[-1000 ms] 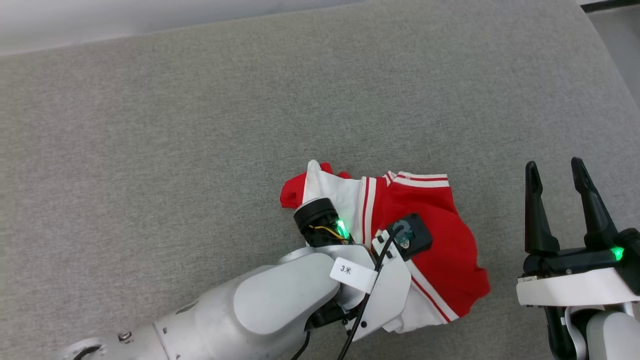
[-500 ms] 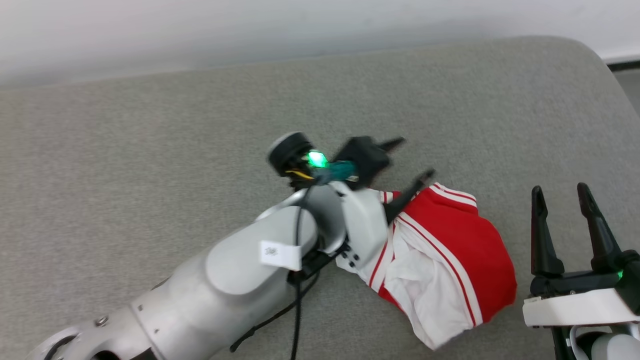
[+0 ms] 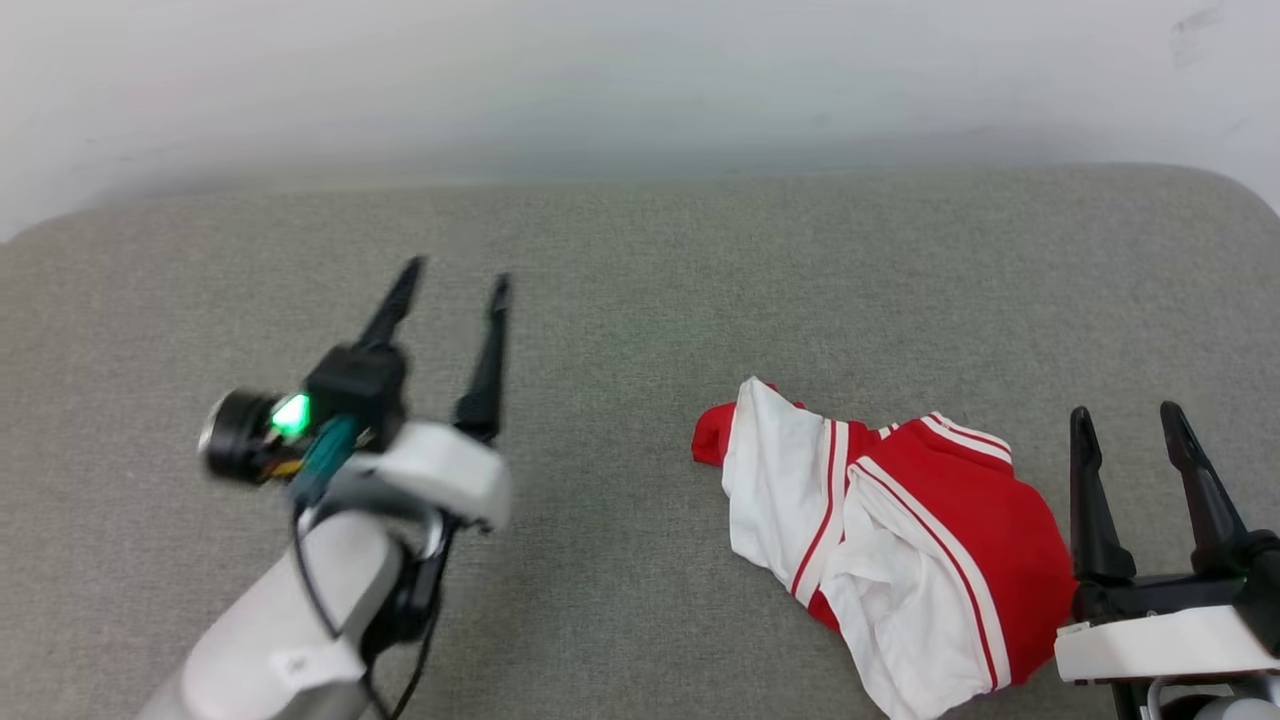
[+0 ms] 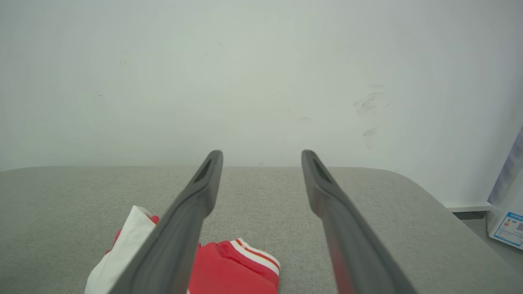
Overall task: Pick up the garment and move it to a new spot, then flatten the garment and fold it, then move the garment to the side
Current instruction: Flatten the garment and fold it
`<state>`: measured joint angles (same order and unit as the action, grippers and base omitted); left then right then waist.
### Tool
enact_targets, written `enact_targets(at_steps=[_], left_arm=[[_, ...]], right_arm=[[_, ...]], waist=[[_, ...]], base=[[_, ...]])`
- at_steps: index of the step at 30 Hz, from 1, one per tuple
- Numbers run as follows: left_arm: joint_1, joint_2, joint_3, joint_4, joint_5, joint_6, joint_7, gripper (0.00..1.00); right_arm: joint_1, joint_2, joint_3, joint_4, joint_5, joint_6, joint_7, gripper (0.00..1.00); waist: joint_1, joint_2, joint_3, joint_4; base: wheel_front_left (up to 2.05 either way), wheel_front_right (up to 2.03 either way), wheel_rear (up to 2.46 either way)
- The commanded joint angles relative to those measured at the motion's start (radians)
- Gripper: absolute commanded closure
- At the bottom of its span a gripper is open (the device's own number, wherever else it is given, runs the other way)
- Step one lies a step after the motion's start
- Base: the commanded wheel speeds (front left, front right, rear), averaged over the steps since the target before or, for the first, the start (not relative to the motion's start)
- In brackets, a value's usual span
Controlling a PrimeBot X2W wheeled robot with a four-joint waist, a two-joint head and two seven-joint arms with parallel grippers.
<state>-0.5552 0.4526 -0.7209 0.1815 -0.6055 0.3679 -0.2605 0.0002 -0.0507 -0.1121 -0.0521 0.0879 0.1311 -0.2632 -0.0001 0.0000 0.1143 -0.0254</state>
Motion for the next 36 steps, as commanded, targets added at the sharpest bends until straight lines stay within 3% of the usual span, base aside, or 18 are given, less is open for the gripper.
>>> enact_targets(at_steps=[1,4,8,14,18,24,26,30,36], left_arm=[[0.071,0.008,0.049,-0.03,0.032,0.024,-0.006,0.0],[0.201,0.005,0.177,-0.104,0.1,0.063,-0.007,0.0],[0.359,-0.03,0.324,-0.171,0.183,0.067,-0.006,0.0],[0.514,-0.116,0.45,-0.217,0.294,-0.013,-0.006,0.0],[0.562,-0.156,0.475,-0.192,0.356,-0.086,-0.006,0.0],[0.57,-0.207,0.516,-0.161,0.402,-0.15,-0.006,0.0],[0.572,-0.225,0.529,-0.155,0.418,-0.168,-0.006,0.0],[0.567,-0.26,0.561,-0.144,0.453,-0.21,-0.006,0.0],[0.568,-0.294,0.597,-0.141,0.484,-0.242,-0.006,0.0]], right_arm=[[0.009,0.001,-0.004,0.001,-0.003,-0.001,-0.002,0.0],[0.021,0.001,-0.006,0.004,-0.006,-0.001,-0.002,0.0],[0.034,0.001,-0.007,0.004,-0.008,-0.001,-0.002,0.0],[0.047,0.001,0.0,0.013,-0.012,-0.001,-0.002,0.0],[0.054,0.001,-0.002,0.017,-0.009,-0.001,-0.002,0.0],[0.046,-0.003,0.029,-0.019,-0.046,-0.001,-0.002,0.0],[0.045,-0.038,0.062,-0.035,-0.058,-0.001,-0.002,0.0],[0.074,-0.178,0.184,0.031,-0.082,-0.001,0.004,0.0],[0.077,-0.32,0.333,0.035,-0.005,-0.001,0.175,0.0]], waist=[[0.0001,0.0,-0.01,0.009],[0.0001,0.0,-0.026,0.017],[0.0001,0.0,-0.045,0.03],[0.0001,0.0,-0.062,0.038],[0.0001,0.0,-0.072,0.038],[0.0001,0.0,-0.075,0.037],[0.0001,0.0,-0.072,0.038],[0.0001,0.0,-0.064,0.045],[0.0001,0.0,-0.051,0.052]], base=[[0.0,0.0,0.0],[0.0,0.0,0.0],[0.0,0.0,0.0],[0.0,0.0,0.0],[0.0,0.0,0.0],[0.0,0.0,0.0],[0.0,0.0,0.0],[0.0,0.0,0.0],[0.0,0.0,0.0]])
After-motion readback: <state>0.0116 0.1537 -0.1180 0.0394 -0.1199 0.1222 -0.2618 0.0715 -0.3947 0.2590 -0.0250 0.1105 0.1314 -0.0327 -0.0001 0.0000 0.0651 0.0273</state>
